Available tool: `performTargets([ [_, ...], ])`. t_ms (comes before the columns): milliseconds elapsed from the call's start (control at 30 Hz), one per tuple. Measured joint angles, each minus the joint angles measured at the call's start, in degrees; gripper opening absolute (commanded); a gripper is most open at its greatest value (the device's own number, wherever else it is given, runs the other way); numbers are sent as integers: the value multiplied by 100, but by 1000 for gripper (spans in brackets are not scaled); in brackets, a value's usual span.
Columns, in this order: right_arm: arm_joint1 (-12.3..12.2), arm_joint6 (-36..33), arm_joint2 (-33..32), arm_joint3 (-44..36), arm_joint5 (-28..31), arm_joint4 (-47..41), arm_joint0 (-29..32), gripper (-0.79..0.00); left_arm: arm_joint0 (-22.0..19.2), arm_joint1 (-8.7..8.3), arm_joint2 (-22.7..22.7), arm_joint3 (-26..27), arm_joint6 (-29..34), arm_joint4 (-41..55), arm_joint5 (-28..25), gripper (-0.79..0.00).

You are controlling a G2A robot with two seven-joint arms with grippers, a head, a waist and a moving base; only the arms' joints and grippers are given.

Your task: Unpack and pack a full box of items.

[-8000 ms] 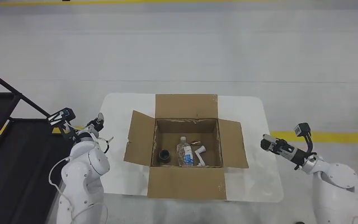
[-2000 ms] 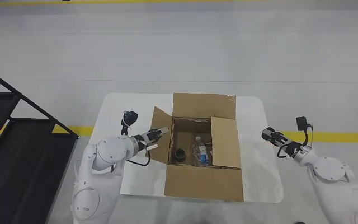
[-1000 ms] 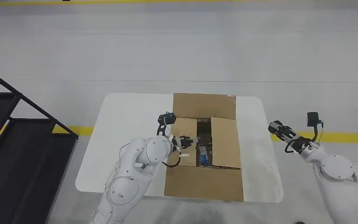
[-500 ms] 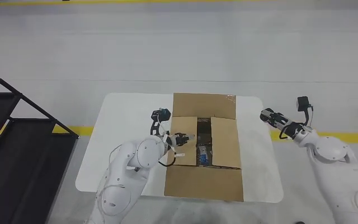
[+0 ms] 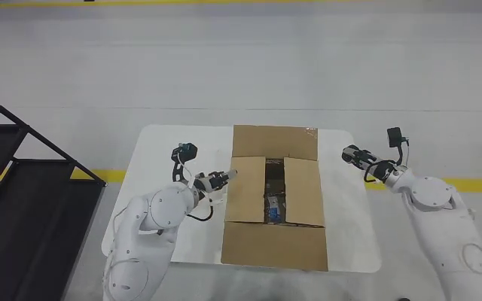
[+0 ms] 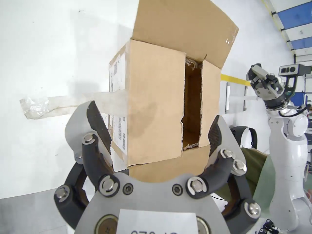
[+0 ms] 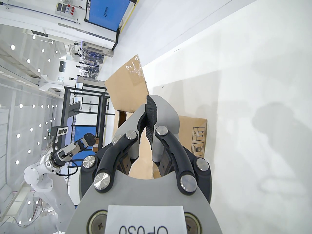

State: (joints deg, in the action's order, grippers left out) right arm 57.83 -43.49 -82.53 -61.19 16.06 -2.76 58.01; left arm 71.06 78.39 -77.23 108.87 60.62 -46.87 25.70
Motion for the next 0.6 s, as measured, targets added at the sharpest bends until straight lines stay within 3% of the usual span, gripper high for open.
performTargets([
  [233, 104, 511, 285, 225, -174, -9, -170, -785, 25, -36, -342, 2, 24, 399, 69, 0],
  [467, 482, 962, 1277, 1474, -91, 108, -1173, -785, 25, -36, -337, 2, 23, 391, 68, 0],
  [600, 719, 849, 1717, 2202, 140, -41, -1695, -785, 25, -36, -337, 2, 23, 391, 68, 0],
])
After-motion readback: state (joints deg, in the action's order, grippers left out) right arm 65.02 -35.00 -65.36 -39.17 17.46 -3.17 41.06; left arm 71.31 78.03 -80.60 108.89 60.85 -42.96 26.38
